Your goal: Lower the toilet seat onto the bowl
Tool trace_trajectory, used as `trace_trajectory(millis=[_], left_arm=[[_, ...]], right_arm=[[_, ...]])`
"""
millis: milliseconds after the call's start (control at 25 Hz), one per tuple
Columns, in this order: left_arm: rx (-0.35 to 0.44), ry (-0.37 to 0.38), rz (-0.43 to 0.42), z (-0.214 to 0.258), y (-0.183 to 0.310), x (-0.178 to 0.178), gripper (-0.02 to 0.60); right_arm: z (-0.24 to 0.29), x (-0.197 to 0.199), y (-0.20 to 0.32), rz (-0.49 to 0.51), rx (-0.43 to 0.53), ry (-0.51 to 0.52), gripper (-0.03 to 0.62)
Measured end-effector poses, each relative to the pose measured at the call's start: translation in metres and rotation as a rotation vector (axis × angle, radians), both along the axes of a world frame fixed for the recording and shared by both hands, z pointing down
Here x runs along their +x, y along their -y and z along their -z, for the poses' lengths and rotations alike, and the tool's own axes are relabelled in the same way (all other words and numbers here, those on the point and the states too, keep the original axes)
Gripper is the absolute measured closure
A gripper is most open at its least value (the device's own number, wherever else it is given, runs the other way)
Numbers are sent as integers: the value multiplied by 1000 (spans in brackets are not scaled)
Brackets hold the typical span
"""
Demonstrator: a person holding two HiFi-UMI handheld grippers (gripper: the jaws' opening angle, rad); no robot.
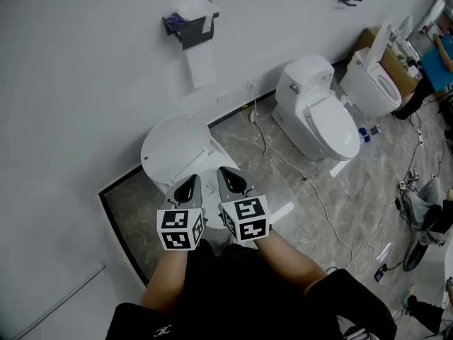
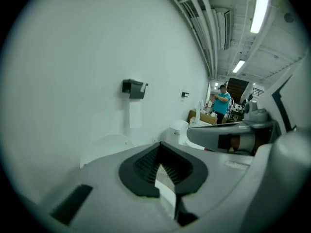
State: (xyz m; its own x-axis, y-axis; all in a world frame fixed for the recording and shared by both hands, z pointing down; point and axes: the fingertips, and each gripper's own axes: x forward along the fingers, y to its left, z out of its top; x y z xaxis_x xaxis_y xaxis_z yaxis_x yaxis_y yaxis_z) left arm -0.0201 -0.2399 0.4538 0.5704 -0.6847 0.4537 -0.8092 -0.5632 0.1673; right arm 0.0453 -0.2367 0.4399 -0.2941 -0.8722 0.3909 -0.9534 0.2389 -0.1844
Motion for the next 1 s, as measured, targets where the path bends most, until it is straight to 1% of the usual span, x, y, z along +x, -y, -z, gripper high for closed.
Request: trace_trajectory(millis=[120,240,440,520,640,760,920,1000], left_arm=[[84,-25,35,52,8,-18,572],[158,-38,53,94,14,-32,572],[298,10,105,154,18,-54,572],[336,5,121,176,20,-61,572],[354,-20,134,191,26,-69,572],[344,-28,135,189,30,-73,572],[339,1,142,181,33,-75,572],[331,2,141,178,35,-75,572]], right_arm=[[43,-17,8,37,84,36,586],[81,-33,16,78,159,57,586],[138,-49,21,90,272,118,586],[155,-50,24,76,311,127,586],[167,-51,30,60,343,111,588],[167,-55,34,65,340,101,588],[162,-62,37,77,316,90,586],[159,-63,39,82,304,82,586]])
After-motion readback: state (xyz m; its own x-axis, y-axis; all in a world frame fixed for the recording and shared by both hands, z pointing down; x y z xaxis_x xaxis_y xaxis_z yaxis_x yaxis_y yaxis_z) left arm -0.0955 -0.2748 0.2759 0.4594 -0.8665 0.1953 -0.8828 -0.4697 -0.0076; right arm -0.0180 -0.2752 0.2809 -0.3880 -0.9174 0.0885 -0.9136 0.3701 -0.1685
